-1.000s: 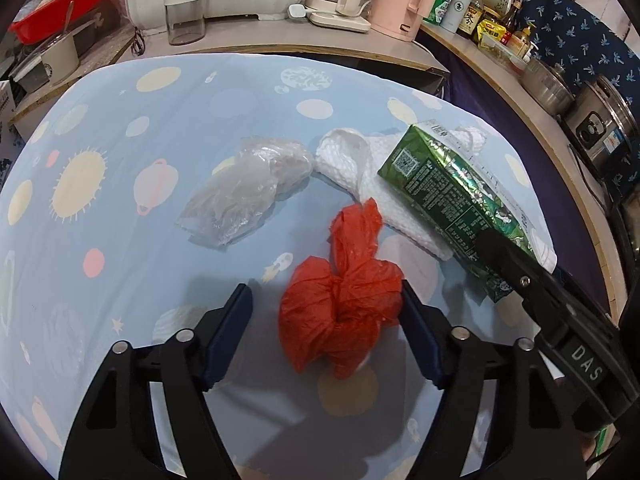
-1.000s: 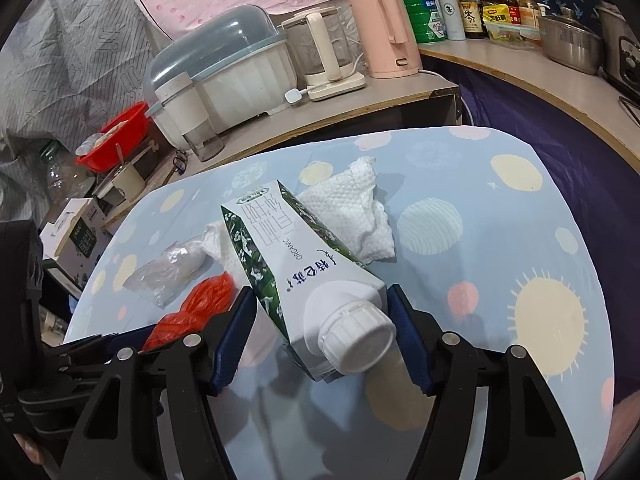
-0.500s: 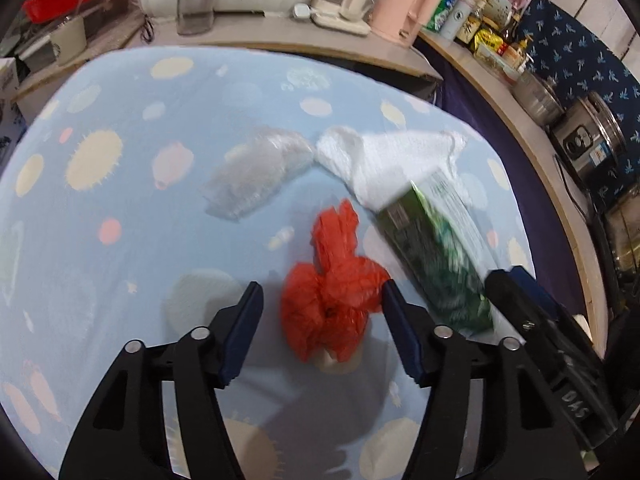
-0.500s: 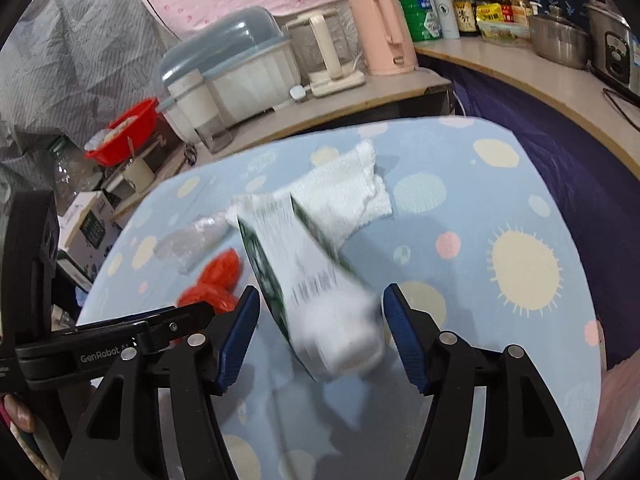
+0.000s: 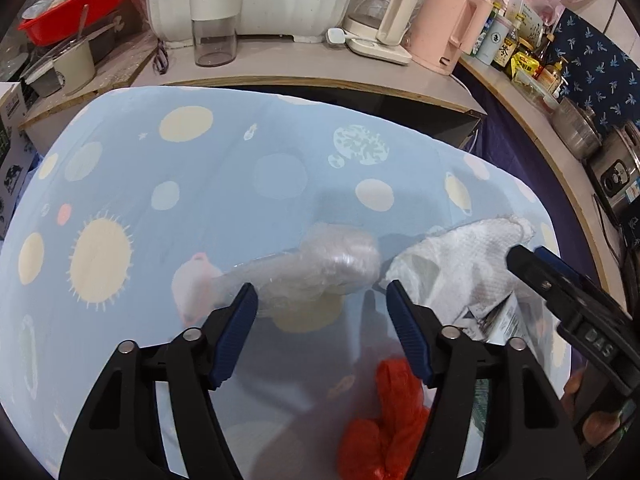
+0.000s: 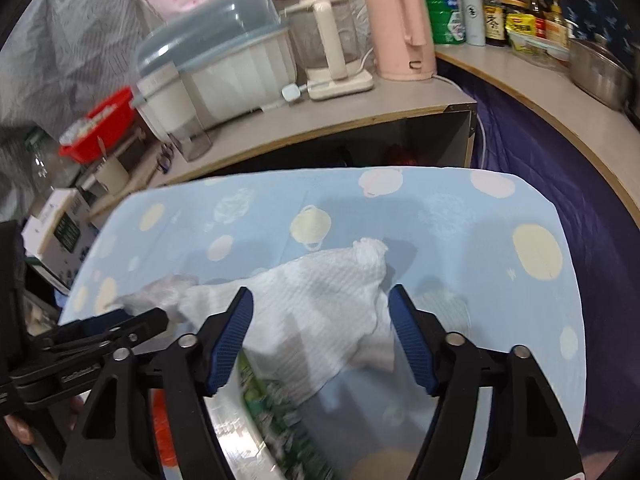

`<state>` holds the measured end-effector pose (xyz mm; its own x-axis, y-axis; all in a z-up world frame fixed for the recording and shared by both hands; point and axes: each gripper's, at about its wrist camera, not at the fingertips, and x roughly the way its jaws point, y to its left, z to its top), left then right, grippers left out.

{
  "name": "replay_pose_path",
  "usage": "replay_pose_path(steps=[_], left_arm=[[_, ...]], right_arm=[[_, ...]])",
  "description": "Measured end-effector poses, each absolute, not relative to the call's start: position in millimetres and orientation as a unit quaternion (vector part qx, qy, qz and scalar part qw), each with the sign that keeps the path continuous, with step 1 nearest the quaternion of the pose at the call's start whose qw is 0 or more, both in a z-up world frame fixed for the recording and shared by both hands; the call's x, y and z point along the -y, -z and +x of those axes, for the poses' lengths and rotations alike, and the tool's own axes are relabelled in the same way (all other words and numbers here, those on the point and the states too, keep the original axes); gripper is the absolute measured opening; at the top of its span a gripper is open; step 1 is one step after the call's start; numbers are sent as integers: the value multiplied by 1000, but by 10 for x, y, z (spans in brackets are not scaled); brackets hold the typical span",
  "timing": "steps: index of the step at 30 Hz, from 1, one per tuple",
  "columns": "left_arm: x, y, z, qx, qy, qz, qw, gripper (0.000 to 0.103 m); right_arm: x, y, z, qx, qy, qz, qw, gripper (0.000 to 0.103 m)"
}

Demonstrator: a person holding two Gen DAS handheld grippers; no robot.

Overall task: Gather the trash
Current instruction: 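Grasp the clear wrapper with the left tool while the right tool grasps the white tissue, then carry the clear wrapper and white tissue over the bin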

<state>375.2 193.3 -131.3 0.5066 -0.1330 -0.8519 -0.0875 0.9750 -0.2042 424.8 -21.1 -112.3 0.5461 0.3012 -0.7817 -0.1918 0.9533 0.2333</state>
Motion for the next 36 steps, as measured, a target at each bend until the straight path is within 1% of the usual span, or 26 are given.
replay_pose_path(steps=[2,3,4,5,6,7,8,9,12,20,27,36], left_arm=[[-1926,1361,3774,-501,19,-110,858,48],[-1926,1392,3786,-505,21,-109,856,44],[-1925,1411,3796,-507,21,-109,855,36],[-1922,1413,3792,-503,18,-105,858,30],[-1921,1421,3788,-502,17,-101,859,28],[-1924,1424,3786,-501,18,-101,859,21],[-1932,1429,3785,-502,17,-103,859,12],[-1943,1433,3783,-504,19,-106,857,9],[-1965,1403,3741,-504,21,-111,856,5],[-1977,1154,3444,-490,34,-116,863,4],[-1931,811,3094,-470,46,-114,874,4],[-1598,301,2568,-441,86,-103,887,4]], right_arm=[[178,1199,4323,-469,-137,44,871,52],[161,1251,4359,-479,-138,37,866,46],[154,1295,4377,-486,-139,34,862,41],[161,1325,4379,-487,-142,37,861,36],[174,1326,4375,-485,-142,42,862,33],[178,1324,4373,-484,-141,43,863,28],[187,1332,4369,-485,-142,44,862,15],[189,1344,4349,-486,-142,45,861,8],[196,1310,4246,-476,-139,48,867,5],[349,935,3820,-432,-132,87,888,5],[553,424,3382,-382,-117,111,910,5],[878,-222,2716,-326,-92,128,932,4]])
